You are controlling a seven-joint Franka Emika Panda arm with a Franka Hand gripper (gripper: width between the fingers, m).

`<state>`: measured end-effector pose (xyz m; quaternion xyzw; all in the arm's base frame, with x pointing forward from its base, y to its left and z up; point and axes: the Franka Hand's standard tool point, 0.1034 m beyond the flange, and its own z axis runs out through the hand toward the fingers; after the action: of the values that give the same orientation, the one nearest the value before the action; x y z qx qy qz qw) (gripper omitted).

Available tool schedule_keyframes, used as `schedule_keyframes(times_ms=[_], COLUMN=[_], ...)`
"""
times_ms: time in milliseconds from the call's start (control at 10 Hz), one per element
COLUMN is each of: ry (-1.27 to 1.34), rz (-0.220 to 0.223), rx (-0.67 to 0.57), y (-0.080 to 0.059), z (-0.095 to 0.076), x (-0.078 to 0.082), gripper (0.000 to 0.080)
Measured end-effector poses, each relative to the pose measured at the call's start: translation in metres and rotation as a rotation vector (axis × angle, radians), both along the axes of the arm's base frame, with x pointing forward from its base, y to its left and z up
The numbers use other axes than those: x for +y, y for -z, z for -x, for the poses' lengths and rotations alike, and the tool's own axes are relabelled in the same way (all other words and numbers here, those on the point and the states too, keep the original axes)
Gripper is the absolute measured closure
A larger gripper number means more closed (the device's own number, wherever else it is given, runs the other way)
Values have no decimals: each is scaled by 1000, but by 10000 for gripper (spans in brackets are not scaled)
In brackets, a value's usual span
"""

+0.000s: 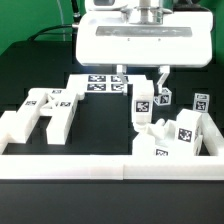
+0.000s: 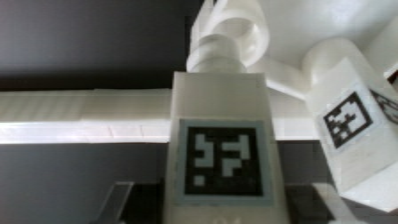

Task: Assemble chair

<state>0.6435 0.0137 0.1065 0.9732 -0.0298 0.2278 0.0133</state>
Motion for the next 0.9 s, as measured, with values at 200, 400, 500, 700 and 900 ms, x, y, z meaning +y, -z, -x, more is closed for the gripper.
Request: schedule_keyframes(times_ms=[200, 400, 500, 700, 900], ry=[-7, -15, -15, -23, -23], rz=[2, 6, 7, 14, 15], rx=[2, 0, -1, 4, -2], y=[3, 6, 7, 12, 12], z=[-2, -6, -8, -9, -9], x=[4, 5, 6, 4, 4], gripper=[508, 508, 508, 508, 508])
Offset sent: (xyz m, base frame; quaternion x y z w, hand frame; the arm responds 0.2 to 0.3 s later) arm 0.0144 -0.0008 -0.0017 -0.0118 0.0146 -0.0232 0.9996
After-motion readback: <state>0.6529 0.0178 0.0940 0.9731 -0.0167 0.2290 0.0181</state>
